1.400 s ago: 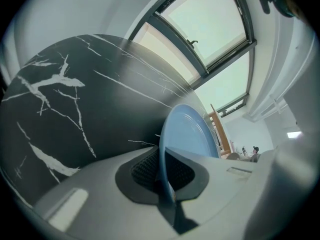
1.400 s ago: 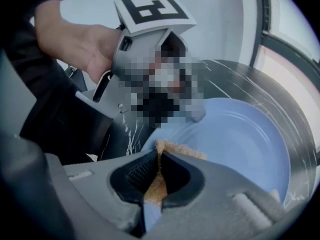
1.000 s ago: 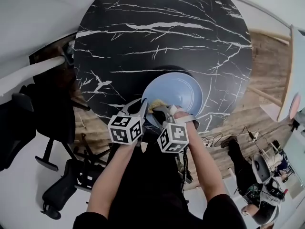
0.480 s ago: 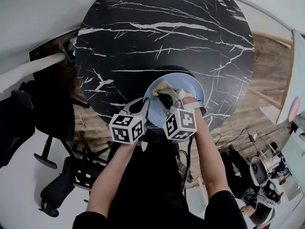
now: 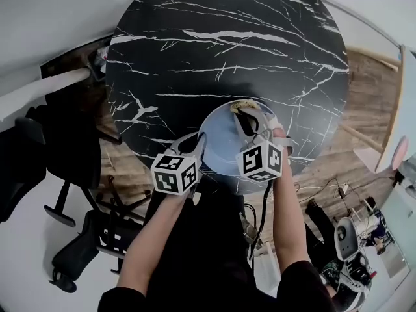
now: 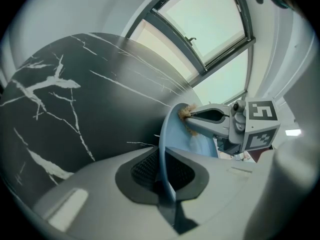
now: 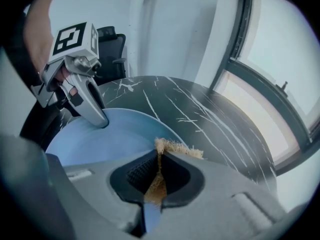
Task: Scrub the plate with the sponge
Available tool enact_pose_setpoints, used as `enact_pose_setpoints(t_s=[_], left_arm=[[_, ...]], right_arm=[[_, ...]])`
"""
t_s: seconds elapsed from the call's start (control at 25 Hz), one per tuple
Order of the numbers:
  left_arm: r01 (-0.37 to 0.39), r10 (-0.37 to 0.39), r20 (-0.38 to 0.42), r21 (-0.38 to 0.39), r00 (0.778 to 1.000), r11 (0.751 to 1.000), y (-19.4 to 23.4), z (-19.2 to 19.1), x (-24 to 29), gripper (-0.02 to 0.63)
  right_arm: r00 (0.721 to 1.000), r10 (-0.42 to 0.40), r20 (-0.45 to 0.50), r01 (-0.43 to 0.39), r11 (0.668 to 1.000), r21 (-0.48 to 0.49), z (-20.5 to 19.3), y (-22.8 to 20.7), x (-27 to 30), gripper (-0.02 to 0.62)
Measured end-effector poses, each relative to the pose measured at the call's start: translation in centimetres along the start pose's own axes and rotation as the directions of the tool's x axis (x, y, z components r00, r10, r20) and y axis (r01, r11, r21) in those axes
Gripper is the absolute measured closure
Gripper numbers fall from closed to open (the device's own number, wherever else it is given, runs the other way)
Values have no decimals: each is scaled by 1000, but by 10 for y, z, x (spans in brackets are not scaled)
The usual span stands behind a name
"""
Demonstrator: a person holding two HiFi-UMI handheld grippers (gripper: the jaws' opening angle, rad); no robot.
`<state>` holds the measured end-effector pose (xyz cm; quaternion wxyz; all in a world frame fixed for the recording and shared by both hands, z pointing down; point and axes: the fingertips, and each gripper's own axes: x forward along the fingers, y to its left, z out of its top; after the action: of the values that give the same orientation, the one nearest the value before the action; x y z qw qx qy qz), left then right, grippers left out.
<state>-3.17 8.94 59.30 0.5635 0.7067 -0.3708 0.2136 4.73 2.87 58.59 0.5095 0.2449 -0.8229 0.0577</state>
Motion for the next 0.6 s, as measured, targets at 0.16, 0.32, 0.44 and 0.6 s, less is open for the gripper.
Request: enact_pose_setpoints(t_s=[0.16,0.32,0.44,0.6], left_arm=[[-3,3,4,-10,1000,1000,1,0,0,591],[-2,2,3,-14,1000,1000,1,0,0,591],[-1,2,2,-15,1000,1000,1,0,0,591],[-1,1,4,-14,1000,1000,1,0,0,591]], right_arm=[[1000,29,2,-29,1000,3,4,15,0,572],[997,80,3,-80,997,-20,7,47,-5,572],[992,128,-4,-129,991,-29,7,74,-9,572],[978,206,-13,-206,977,-47,6,114,-17,572]])
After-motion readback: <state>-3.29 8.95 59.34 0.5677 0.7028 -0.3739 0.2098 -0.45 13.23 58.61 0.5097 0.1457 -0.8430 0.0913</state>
